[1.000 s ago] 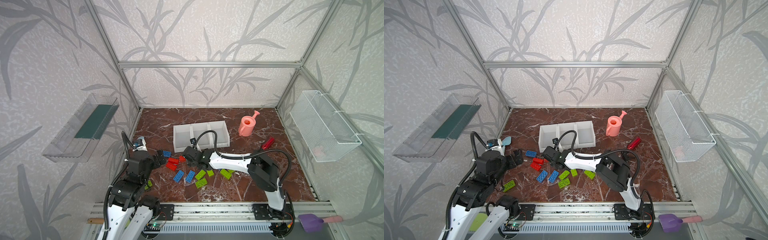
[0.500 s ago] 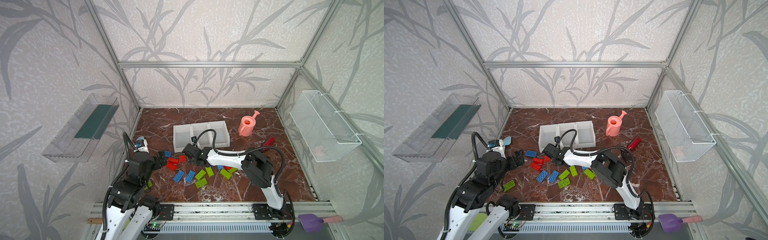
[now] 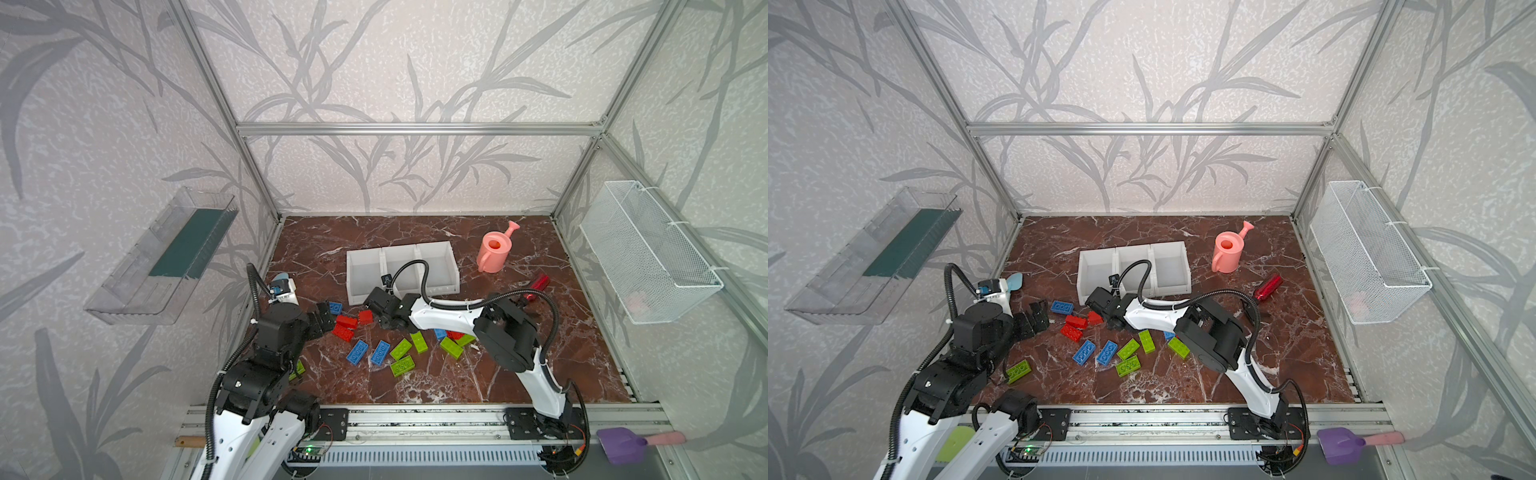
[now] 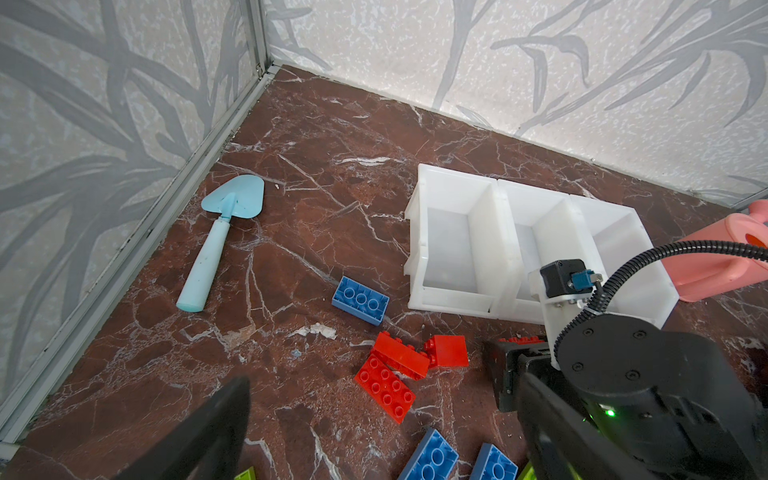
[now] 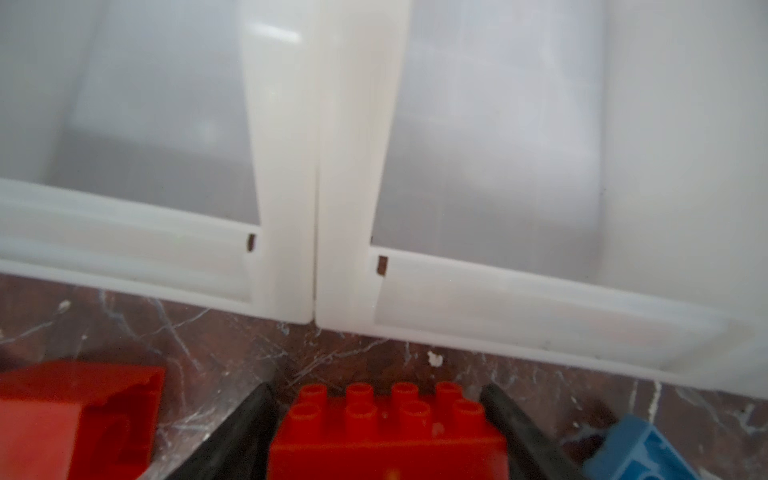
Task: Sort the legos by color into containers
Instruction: 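Grasp the red brick with the right gripper and carry it over the bin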
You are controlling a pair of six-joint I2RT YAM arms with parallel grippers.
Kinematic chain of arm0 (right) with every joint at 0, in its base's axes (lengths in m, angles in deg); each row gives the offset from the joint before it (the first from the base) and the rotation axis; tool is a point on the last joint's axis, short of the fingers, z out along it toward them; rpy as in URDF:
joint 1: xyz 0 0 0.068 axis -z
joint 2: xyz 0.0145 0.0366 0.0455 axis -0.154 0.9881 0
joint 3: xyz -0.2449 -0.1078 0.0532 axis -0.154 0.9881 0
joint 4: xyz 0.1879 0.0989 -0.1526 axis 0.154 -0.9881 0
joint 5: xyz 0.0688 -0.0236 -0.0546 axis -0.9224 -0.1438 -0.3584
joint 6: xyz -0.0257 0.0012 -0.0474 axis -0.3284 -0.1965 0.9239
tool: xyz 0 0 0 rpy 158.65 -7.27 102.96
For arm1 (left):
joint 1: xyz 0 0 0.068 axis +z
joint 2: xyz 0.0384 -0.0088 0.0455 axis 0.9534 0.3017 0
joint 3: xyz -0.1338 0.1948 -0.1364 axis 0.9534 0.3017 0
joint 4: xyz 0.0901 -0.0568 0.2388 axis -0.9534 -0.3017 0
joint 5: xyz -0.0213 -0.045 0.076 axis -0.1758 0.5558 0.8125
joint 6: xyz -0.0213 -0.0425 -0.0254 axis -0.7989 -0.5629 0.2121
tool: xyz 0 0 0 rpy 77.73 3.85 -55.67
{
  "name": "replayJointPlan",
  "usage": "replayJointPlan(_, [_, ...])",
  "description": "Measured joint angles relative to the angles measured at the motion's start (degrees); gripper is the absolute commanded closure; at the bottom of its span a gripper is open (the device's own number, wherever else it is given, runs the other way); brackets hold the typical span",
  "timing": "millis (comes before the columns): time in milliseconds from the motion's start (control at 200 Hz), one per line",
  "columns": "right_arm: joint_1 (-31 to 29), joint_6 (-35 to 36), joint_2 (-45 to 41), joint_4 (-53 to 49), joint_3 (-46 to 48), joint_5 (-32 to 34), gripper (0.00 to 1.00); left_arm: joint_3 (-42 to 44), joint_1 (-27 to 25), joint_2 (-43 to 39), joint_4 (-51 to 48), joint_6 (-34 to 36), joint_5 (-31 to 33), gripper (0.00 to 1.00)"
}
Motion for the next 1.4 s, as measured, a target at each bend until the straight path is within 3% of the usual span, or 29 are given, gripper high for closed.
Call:
replayJointPlan(310, [0.0, 2.8, -0.5, -0.3, 0.1, 0.1, 0.5, 0.0, 0.0, 0.7, 0.0, 0.0, -0.2, 0.01])
replayJointPlan(655, [1.1, 7.6, -11.8, -2.8, 2.9, -3.4, 0.51, 0.0, 0.0, 2.1, 0.0, 0.1, -0.1, 0.01])
replayJointPlan(910, [10.8, 10.8, -20.7, -2.7, 5.2, -9.5, 0.53, 0.0, 0.0, 4.1, -0.1, 0.1, -0.2, 0.01])
replayJointPlan(1399, [25.4, 14.3, -21.2, -1.3, 7.2, -17.2, 0.52, 0.0, 0.0, 11.7, 0.0, 2.1, -5.2, 0.01])
